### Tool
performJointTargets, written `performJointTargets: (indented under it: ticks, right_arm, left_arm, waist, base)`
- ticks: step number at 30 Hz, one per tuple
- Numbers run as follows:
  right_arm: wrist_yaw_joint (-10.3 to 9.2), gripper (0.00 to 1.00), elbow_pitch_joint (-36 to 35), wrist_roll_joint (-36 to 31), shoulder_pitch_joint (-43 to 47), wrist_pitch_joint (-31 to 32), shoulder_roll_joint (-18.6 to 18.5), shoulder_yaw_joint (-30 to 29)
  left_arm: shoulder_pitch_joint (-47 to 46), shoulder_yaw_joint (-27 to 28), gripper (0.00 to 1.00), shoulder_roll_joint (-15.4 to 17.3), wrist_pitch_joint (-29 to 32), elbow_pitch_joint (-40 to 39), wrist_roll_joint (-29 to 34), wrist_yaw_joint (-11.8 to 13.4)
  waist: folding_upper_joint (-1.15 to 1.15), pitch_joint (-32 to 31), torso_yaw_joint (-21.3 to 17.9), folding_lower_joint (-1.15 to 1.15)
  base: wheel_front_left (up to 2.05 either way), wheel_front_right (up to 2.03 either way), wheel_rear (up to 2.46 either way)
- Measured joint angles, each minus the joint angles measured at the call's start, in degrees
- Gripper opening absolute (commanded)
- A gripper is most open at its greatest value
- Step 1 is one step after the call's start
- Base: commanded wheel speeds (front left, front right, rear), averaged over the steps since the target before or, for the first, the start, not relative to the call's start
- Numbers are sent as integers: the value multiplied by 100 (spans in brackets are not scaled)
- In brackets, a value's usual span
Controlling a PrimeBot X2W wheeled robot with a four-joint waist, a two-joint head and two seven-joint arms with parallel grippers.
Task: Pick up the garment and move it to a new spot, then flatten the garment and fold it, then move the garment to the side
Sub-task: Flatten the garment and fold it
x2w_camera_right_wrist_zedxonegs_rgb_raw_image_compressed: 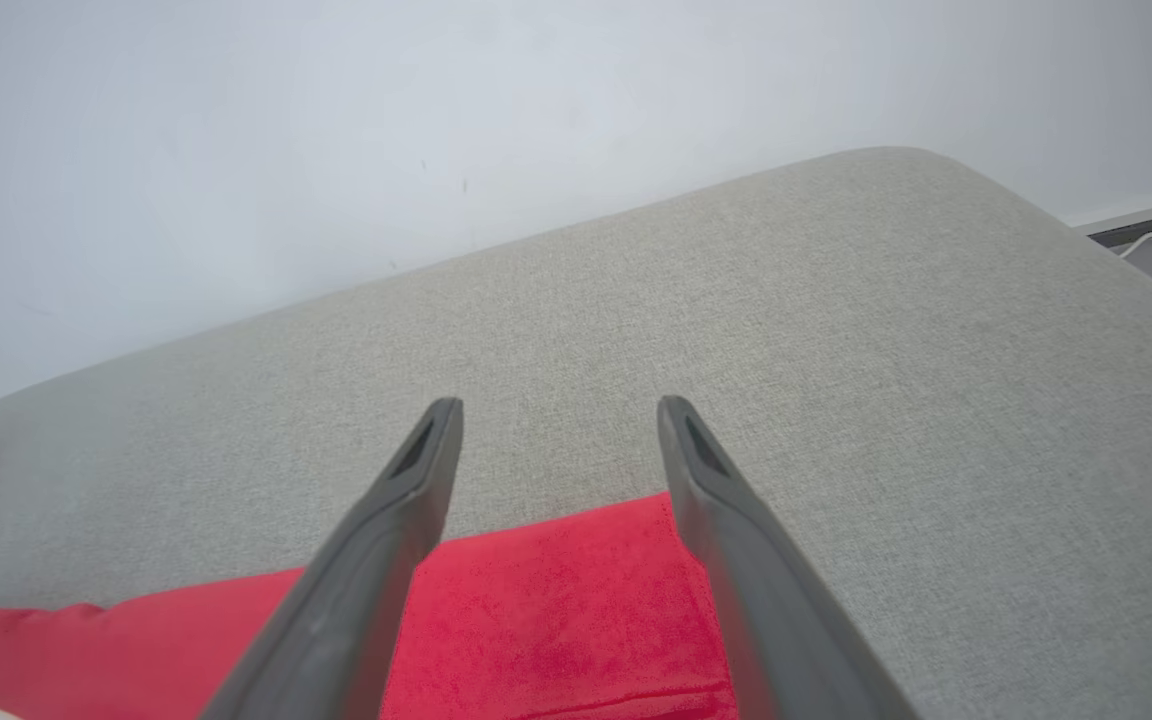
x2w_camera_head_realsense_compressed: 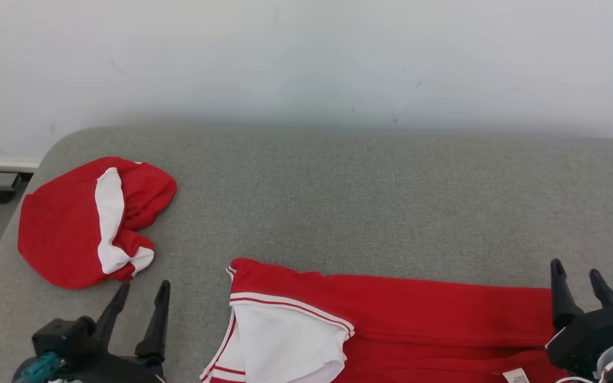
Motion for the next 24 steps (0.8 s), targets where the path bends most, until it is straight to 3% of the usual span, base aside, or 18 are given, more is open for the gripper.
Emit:
performJointTargets:
  ticks: [9, 24]
  right_arm:
    - [375, 100, -1, 159, -12, -654, 108, 477]
    - [523, 100, 289, 213, 52, -1268, 148, 631]
  left_arm:
    - [3, 255, 100, -21, -97, 49, -93, 52]
    - [9, 229, 100, -155, 86, 434, -152, 59]
  waist:
    - [0, -287, -142, 0]
    - [0, -464, -232, 0]
  base:
    - [0, 0, 0]
    - [0, 0, 0]
